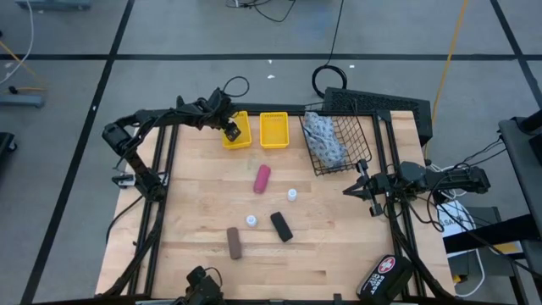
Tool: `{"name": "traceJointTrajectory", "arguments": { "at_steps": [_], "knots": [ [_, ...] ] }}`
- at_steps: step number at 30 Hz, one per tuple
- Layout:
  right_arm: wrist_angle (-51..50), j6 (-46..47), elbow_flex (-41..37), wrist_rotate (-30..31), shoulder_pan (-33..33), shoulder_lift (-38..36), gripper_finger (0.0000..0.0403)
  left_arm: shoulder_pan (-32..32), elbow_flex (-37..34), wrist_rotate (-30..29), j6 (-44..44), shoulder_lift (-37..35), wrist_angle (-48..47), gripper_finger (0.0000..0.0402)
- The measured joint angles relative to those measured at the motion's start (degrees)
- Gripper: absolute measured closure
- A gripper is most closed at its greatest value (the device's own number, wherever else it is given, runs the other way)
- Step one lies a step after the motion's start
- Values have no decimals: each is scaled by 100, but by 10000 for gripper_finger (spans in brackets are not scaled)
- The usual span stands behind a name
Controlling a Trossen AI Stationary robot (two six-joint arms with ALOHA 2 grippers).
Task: Pick & Place Medicine items
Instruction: Put the top left pill bottle into the left yellow basket, then adjust the left yellow basket
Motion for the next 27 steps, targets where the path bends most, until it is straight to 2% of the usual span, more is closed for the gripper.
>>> {"name": "traceJointTrajectory", "arguments": {
  "at_steps": [8, 15, 20, 22, 24, 27],
  "knots": [
    [1, 0, 0, 0, -1, 1, 394, -100, 4, -26, 88, -261, -58, 136],
    [-1, 0, 0, -2, 1, -1, 394, -137, 7, -85, -154, -1159, -467, 136],
    [1, 2, 0, 0, 1, 1, 394, -363, 11, 645, -517, -1925, -1327, 148],
    [0, 2, 0, 0, 1, 1, 394, -536, 11, 729, -665, -2115, -1860, 152],
    [1, 2, 0, 0, 1, 1, 394, -721, 11, 492, -714, -2204, -2416, 156],
    [1, 2, 0, 0, 0, 0, 394, -925, -86, -477, -1268, -2210, -2990, 163]
  ]
}}
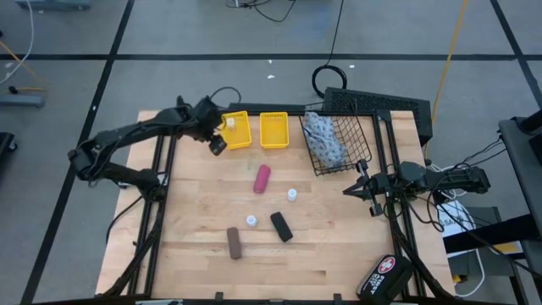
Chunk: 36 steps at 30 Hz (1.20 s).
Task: Pick & Place Medicine items
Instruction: Adjust the left yellow basket
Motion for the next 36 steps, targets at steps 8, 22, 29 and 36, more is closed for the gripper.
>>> {"name": "traceJointTrajectory", "arguments": {
  "at_steps": [8, 22, 29, 36],
  "knots": [
    [0, -1, 0, 0, 1, 2, 394, 207, -1015, -1674, -1169, 2, 1433, 191],
    [0, -2, 0, -2, 1, 0, 394, 930, -1645, -1526, -927, 537, 3634, 226],
    [0, 0, 0, 0, 2, 0, 394, 948, -1645, -1399, -630, 1087, 4610, 226],
    [0, 0, 0, 0, -1, 2, 394, 1034, -1645, -1176, -587, 1269, 4991, 228]
  ]
}}
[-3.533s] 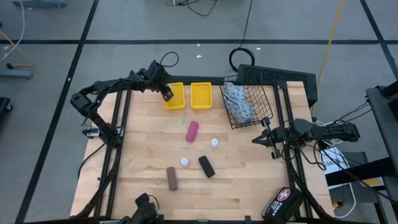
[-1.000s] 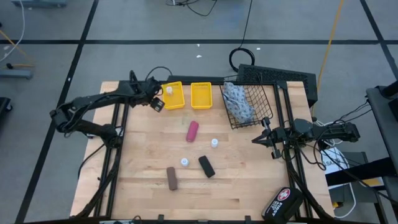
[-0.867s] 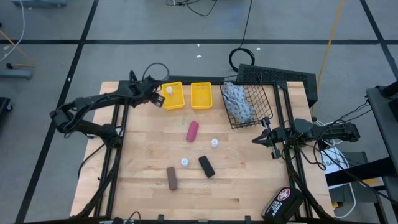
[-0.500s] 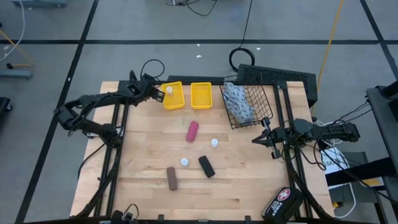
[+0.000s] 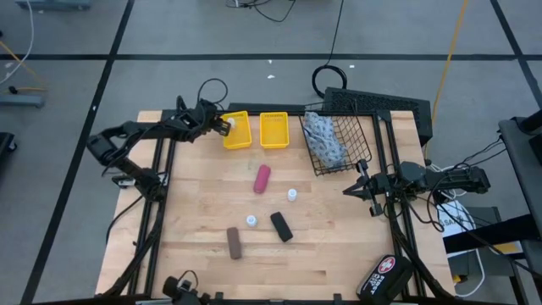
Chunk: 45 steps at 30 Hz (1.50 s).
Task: Pick & Place Medicine items
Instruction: Adjust the left yellow basket, then put the left pill bottle into the left yellow basket
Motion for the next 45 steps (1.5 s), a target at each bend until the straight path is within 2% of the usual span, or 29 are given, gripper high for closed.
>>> {"name": "traceJointTrajectory", "arguments": {
  "at_steps": [5, 14, 21, 23, 27, 31, 34, 39, 45],
  "knots": [
    [0, 0, 0, 0, 2, 0, 394, 32, 0, 299, 36, 120, 138, 241],
    [0, -1, 0, 0, 0, -1, 394, 32, 65, 209, 812, -15, 311, 253],
    [0, 0, 0, 0, 0, 0, 394, -31, 353, 120, 1015, -1072, -463, 230],
    [0, 0, 0, -2, 0, 0, 394, -147, 361, 277, 1015, -1546, -646, 217],
    [0, 0, 0, 0, 2, -1, 394, -534, 361, 957, 966, -2513, -1091, 170],
    [0, 0, 0, 0, 1, 0, 394, -1237, 361, 1859, 471, -3357, -1323, 112],
    [0, 0, 0, 0, 0, 0, 394, -2085, 379, 1947, 156, -3829, -1234, 84],
    [0, 0, 0, 0, 0, -1, 394, -3901, 859, 950, 147, -3859, -1474, 77],
    [0, 0, 0, -2, 2, -2, 394, -5890, 1801, -226, 331, -2926, -2016, 104]
  ]
}}
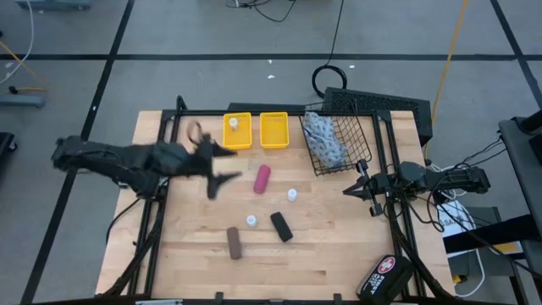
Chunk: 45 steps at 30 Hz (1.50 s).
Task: Pick & Place Medicine items
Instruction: Put the left pill bottle into the left yellow basket
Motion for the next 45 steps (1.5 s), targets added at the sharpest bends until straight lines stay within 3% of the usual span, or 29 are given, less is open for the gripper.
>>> {"name": "traceJointTrajectory", "arguments": {
  "at_steps": [4, 8, 19, 26, 33, 38, 45],
  "knots": [
    [0, 0, 0, 0, 0, 2, 394, -884, 436, -727, 229, 871, -506, 126],
    [0, -1, 0, 1, -2, 2, 394, -1384, 503, -948, 109, 1636, -625, 143],
    [0, 0, 0, 2, -2, 2, 394, -1654, 510, -968, -1107, 3015, -749, 158],
    [0, -1, 0, 1, 0, 2, 394, -1501, 510, -915, -1954, 3154, -1042, 148],
    [0, 0, 0, 1, -1, 2, 394, -1322, 510, -329, -2567, 3154, -1282, 75],
    [0, 0, 0, 1, -1, 2, 394, -1260, 510, -64, -2603, 3154, -1374, 44],
    [0, -1, 0, 1, 0, 2, 394, -1262, 510, -156, -2626, 3223, -1350, 39]
  ]
}}
